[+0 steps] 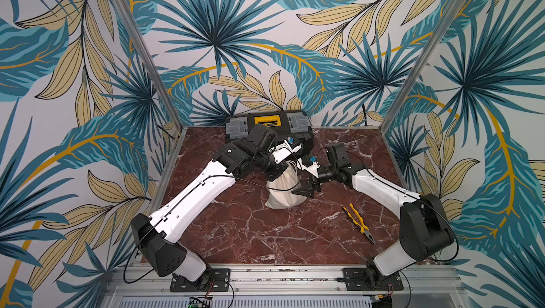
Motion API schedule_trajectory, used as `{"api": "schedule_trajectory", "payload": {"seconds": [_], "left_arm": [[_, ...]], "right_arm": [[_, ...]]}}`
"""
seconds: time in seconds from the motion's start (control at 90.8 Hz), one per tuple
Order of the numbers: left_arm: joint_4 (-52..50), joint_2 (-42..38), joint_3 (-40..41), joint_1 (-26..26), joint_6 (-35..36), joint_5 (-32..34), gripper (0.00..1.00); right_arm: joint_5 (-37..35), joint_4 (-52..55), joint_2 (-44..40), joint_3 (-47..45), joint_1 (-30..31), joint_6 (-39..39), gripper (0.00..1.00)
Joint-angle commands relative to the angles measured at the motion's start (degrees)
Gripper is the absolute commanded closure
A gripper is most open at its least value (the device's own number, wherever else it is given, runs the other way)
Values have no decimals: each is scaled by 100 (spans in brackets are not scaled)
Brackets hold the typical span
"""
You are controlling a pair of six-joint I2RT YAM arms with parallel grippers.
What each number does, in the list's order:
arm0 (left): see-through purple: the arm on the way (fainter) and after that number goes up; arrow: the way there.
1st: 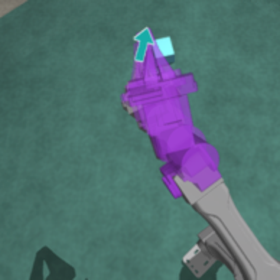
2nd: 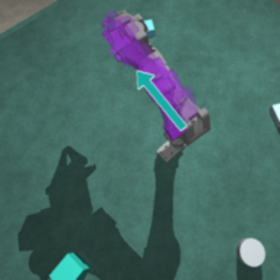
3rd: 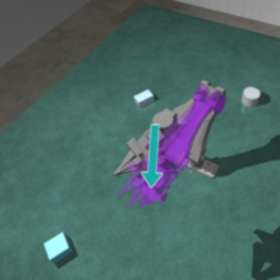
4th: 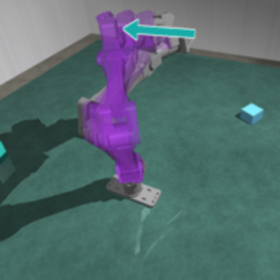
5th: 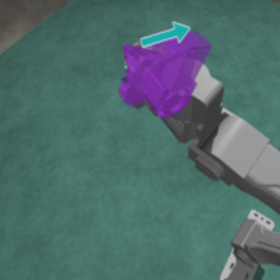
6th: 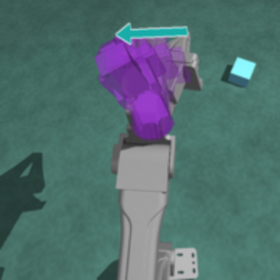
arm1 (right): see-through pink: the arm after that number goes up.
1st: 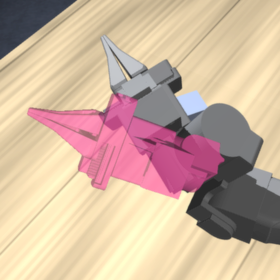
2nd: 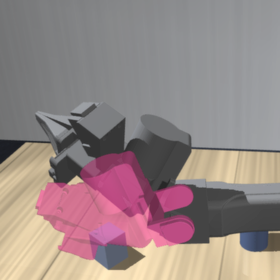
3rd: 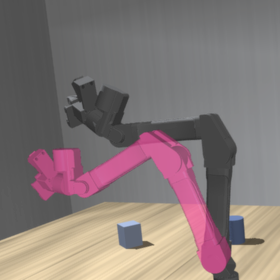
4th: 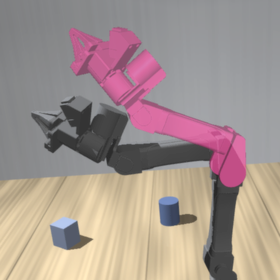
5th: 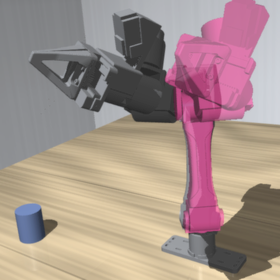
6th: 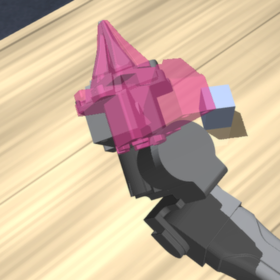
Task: Close the soil bag
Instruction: Pick up the soil bag from the center of the board.
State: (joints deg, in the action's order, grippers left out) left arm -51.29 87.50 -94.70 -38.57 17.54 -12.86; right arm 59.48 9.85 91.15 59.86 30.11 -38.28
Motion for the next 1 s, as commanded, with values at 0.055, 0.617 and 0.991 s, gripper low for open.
{"api": "schedule_trajectory", "payload": {"seconds": [0.055,0.617,0.991], "left_arm": [[401,240,-400,32,-60,-57,100],[1344,1031,-124,977,-1006,-12,100],[1287,1139,487,986,-1271,-176,87]], "right_arm": [[409,-725,-180,-346,248,527,1],[74,-2174,-356,-1024,460,1782,51],[-800,-3421,-944,-1339,602,2790,100]]}}
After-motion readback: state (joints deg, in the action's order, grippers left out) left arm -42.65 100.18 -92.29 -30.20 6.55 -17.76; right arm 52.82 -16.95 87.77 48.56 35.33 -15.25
